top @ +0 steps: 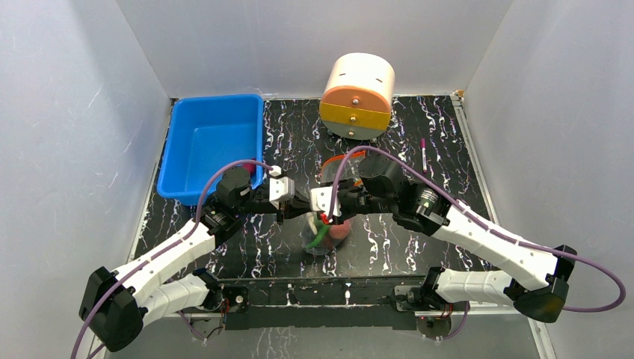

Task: Place the food in the zip-top bag and seal the zipper
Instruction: Zip the zipper food storage bag at the center of the board.

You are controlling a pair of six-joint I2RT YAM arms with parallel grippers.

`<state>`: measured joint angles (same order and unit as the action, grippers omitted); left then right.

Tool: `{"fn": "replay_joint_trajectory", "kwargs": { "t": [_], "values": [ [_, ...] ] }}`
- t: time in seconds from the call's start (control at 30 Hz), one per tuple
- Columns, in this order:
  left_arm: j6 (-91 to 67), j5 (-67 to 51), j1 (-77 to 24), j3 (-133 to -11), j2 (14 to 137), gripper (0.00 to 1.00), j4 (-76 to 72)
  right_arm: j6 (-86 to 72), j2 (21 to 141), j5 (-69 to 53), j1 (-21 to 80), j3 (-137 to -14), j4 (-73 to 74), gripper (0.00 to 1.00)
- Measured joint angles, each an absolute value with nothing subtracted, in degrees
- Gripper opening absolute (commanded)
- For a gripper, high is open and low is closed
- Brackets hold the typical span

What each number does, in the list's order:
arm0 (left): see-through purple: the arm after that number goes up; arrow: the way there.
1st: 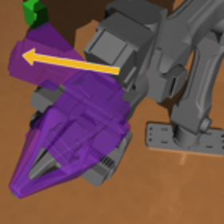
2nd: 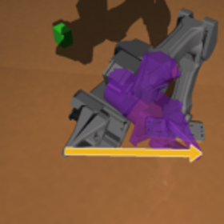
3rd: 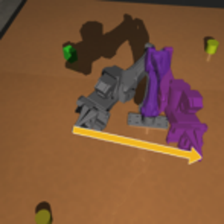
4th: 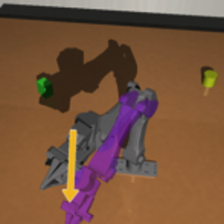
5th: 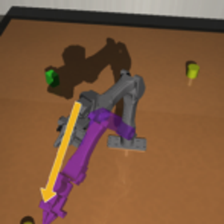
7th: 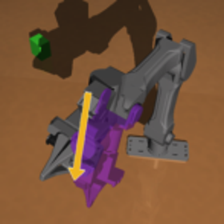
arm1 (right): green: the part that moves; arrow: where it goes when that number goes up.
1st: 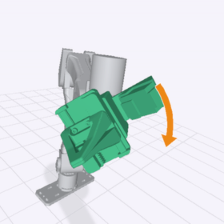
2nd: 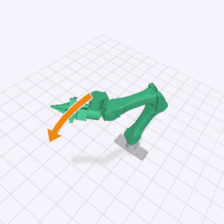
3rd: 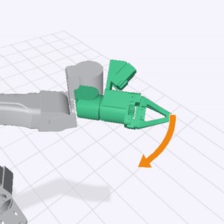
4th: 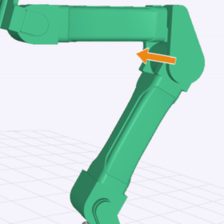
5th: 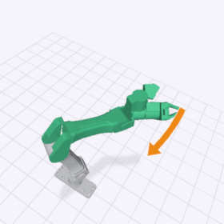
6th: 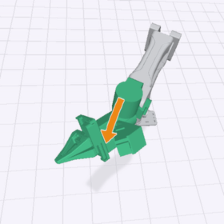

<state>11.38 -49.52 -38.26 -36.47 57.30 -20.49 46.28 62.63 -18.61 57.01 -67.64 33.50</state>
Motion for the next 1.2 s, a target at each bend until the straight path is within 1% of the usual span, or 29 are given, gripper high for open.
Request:
{"fn": "replay_joint_trajectory", "kwargs": {
  "t": [0.03, 0.2, 0.27, 0.43, 0.47, 0.6, 0.63, 0.77, 0.83, 0.93, 1.0, 1.1, 1.2],
  "values": [
    [11.49, -49.58, -38.26, -36.47, 57.3, 0.0, -20.45, 46.52, 62.74, -18.63, 57.01, -67.64, 33.5, 0.29],
    [12.01, -50.06, -38.26, -36.47, 57.3, 0.0, -19.57, 47.79, 64.23, -18.81, 57.01, -67.88, 33.65, 0.28],
    [12.25, -50.17, -38.26, -36.47, 57.3, 0.0, -19.16, 48.1, 64.69, -18.79, 57.01, -67.9, 33.82, 0.19],
    [12.97, -50.24, -38.26, -36.47, 57.25, 0.0, -18.31, 49.21, 64.99, -18.79, 56.99, -68.07, 34.7, 0.02],
    [13.15, -50.24, -38.26, -36.47, 57.17, 0.0, -18.06, 49.41, 64.99, -18.79, 56.99, -68.07, 34.85, 0.0],
    [14.15, -50.06, -38.26, -36.47, 56.58, 0.0, -16.64, 49.84, 65.06, -18.76, 57.01, -68.51, 36.07, 0.0],
    [14.41, -49.95, -38.26, -36.47, 56.31, 0.01, -16.21, 49.89, 65.1, -18.76, 57.01, -68.73, 36.21, 0.0],
    [15.29, -48.99, -38.26, -36.47, 54.92, 0.24, -15.16, 49.87, 65.12, -18.55, 56.99, -69.01, 36.18, 0.0],
    [15.66, -48.47, -38.26, -36.47, 54.02, 0.3, -14.81, 49.71, 65.12, -18.2, 56.99, -68.99, 36.21, 0.0],
    [15.99, -47.75, -38.26, -36.49, 52.56, 0.43, -13.87, 49.21, 65.12, -17.85, 56.99, -68.95, 36.12, 0.0],
    [16.32, -47.53, -38.26, -36.49, 51.7, 0.49, -13.06, 48.93, 65.06, -17.67, 56.93, -68.71, 35.86, 0.0],
    [16.53, -47.4, -38.26, -36.53, 50.74, 0.51, -11.94, 48.27, 64.86, -17.47, 56.93, -68.47, 35.75, 0.0],
    [16.47, -47.33, -38.26, -36.56, 50.81, 0.47, -11.64, 47.81, 64.69, -17.47, 56.93, -68.45, 35.35, 0.0]
  ]
}}
